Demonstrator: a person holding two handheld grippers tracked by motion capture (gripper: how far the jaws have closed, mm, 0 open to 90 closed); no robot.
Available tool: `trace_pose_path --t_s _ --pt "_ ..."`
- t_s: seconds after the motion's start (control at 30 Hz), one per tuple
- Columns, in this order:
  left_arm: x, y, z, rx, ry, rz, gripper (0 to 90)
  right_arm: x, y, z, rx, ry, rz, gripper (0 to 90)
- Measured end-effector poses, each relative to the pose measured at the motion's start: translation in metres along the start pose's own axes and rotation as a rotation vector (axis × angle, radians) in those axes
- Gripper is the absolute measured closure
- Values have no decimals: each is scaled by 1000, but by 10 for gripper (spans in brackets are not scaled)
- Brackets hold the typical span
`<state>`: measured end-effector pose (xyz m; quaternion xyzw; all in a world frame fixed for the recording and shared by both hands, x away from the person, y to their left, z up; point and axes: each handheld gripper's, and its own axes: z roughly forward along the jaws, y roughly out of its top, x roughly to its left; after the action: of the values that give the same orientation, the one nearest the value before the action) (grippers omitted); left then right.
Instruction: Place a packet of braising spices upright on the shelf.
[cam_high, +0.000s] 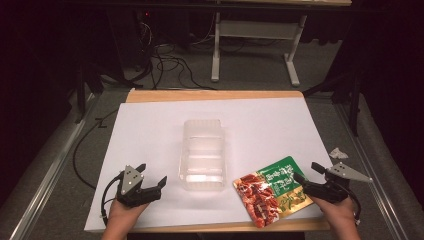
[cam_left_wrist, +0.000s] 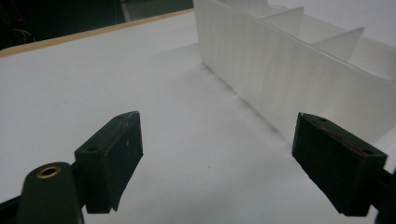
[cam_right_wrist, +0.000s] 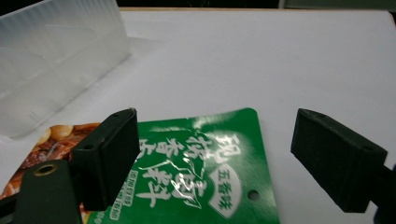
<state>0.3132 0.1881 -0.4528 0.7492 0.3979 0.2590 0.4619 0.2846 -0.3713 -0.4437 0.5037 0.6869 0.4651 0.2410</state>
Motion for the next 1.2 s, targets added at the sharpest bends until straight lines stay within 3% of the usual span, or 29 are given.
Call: trace_pose_path --t_s 0.27,0.37,0.4,0.43,0.6,0.73,0.9,1.1,1.2 --pt "6 3 5 -4 16 -21 182 -24 -18 -10 55 -12 106 221" --pt "6 7 8 41 -4 -38 156 -33 -25 -13 69 -12 164 233" --pt "6 7 8 41 -4 -38 154 -33 -25 -13 69 -12 164 233" --pt "6 9 9 44 -10 -35 152 -35 -27 -15 76 1 196 241" --pt "5 12 9 21 -29 -38 136 -34 -32 -19 94 20 222 248" --pt "3 12 10 -4 -7 -15 140 -35 -36 -21 109 46 257 277" --pt "0 11 12 3 -6 13 151 -37 -41 -17 150 79 298 332" --pt "-1 10 14 13 -11 27 153 -34 -43 -12 179 128 317 370" --pt "-1 10 14 13 -15 27 154 -32 -42 -12 174 124 306 376"
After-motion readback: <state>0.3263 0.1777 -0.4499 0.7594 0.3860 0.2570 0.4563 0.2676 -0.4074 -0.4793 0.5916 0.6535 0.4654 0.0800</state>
